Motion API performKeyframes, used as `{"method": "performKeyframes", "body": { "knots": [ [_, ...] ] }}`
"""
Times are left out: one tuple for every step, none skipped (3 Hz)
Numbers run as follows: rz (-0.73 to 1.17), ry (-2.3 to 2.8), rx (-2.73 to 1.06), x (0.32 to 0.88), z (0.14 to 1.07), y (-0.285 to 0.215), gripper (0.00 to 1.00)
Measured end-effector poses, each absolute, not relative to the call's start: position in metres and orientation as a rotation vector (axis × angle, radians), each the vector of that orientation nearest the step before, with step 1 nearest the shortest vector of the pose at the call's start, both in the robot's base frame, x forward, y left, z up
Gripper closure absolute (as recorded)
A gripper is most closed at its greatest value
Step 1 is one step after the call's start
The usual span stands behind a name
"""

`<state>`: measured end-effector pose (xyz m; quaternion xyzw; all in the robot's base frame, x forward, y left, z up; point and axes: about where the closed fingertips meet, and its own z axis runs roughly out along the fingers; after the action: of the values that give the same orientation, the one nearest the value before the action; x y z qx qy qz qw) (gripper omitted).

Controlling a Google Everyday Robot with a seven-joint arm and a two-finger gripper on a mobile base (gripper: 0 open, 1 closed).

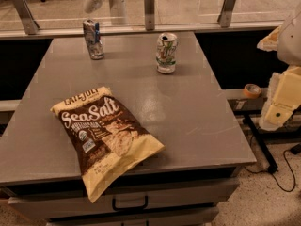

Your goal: Move brown chip bag near redbull can

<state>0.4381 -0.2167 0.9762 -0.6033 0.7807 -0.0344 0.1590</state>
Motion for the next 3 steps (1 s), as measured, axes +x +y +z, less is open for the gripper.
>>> {"method": "performKeyframes", "body": {
  "knots": [
    [-0.098, 2.232, -1.724, 0.438, 0.976, -0.217, 0.00],
    [-0.023, 2.253, -1.611, 0.443, 0.978, -0.206, 0.00],
    [0.120, 2.275, -1.414, 0.451, 0.975, -0.164, 0.00]
  ]
}}
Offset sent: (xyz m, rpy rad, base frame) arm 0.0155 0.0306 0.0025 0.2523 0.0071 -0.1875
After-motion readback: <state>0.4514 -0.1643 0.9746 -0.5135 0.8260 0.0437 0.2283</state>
